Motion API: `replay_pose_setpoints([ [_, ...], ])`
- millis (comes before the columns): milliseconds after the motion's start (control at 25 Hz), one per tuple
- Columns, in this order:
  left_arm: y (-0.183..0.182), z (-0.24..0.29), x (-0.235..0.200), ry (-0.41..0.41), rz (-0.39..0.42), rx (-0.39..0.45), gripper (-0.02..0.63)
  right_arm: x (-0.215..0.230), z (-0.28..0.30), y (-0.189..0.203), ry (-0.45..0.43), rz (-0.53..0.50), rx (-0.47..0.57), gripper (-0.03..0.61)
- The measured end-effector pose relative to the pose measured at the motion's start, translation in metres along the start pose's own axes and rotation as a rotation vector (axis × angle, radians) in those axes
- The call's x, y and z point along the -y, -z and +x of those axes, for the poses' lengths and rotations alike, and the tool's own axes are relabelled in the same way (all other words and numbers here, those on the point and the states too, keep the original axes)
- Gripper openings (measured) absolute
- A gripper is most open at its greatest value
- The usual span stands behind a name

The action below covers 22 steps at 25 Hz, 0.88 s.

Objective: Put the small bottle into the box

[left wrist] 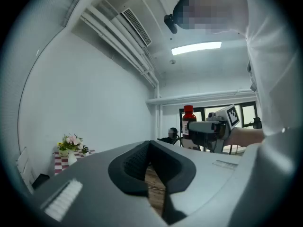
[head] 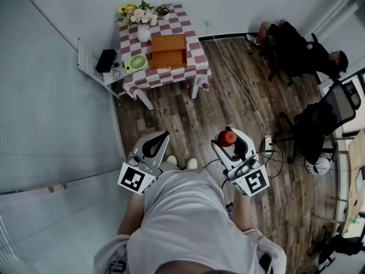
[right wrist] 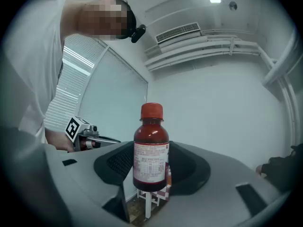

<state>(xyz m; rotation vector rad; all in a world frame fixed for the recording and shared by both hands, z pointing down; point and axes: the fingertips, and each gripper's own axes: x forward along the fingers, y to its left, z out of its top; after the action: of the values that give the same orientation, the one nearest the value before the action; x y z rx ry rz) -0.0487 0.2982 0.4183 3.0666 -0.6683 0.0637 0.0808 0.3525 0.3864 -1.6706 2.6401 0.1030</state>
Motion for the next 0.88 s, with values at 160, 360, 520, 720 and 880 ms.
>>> replay_pose_setpoints([
  [160, 0.004, -0.007, -0.016, -0.016, -0.01, -0.002, -0.012, -0.004, 0.012, -0.001, -0.007, 0.0, 0.001, 0.219],
  [360, 0.005, -0.012, -0.026, -0.021, -0.009, 0.001, -0.012, -0.007, 0.022, -0.002, -0.018, 0.019, 0.013, 0.219],
  [520, 0.008, -0.01, -0.03, -0.016, -0.006, -0.011, -0.012, -0.004, 0.025, -0.003, -0.021, 0.031, 0.016, 0.219],
  [720, 0.013, -0.006, -0.029, -0.024, -0.017, -0.026, -0.012, 0.0, 0.021, 0.001, -0.025, 0.043, 0.016, 0.22],
  [880, 0.02, 0.001, -0.019, -0.023, -0.017, -0.055, -0.011, 0.007, 0.012, 0.007, -0.029, 0.059, 0.016, 0.219],
])
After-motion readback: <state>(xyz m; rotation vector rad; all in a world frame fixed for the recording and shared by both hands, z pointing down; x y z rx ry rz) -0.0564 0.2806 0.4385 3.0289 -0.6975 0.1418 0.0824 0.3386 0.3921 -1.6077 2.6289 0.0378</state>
